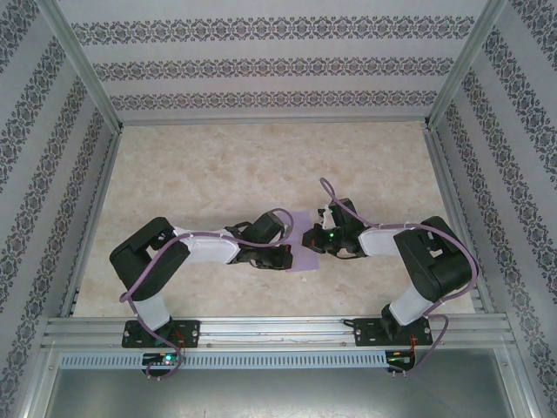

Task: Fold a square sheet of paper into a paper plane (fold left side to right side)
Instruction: Fold the triangle a second time at the center of the table.

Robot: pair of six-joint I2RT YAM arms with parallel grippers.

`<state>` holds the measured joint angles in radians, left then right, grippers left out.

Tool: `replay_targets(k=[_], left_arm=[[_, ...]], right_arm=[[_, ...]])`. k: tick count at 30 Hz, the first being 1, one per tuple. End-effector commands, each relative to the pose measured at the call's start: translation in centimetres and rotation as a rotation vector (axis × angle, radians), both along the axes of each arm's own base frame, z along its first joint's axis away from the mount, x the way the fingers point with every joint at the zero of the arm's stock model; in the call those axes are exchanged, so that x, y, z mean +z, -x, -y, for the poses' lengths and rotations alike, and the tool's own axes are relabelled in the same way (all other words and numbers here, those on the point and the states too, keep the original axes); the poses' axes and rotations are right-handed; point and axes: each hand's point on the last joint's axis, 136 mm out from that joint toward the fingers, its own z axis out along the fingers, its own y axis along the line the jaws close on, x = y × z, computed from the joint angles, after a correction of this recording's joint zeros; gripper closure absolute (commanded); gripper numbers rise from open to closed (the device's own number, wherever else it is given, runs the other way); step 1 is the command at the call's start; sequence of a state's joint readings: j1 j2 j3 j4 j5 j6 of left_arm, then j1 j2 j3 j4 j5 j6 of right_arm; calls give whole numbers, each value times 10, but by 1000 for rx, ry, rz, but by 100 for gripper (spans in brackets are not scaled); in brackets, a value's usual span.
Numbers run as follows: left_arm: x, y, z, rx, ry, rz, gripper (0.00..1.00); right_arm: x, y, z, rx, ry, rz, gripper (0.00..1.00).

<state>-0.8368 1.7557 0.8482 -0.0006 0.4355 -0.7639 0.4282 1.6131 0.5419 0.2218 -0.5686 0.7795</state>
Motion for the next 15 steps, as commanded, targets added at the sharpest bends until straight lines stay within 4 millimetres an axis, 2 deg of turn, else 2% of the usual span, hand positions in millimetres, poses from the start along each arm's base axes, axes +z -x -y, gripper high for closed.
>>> replay_targets(k=[1, 4, 9, 15], left_arm=[[16, -4, -2, 3, -12, 11, 99], [31, -10, 6, 0, 28, 28, 99], [39, -14, 22, -27, 79, 25, 99], [30, -22, 33, -56, 70, 23, 99]], right_arm=[[-34, 20, 18, -20, 112, -96, 100], [-35, 22, 19, -22, 109, -96, 100], [-35, 23, 19, -28, 106, -99, 100], [-37, 24, 20, -32, 105, -114, 100]])
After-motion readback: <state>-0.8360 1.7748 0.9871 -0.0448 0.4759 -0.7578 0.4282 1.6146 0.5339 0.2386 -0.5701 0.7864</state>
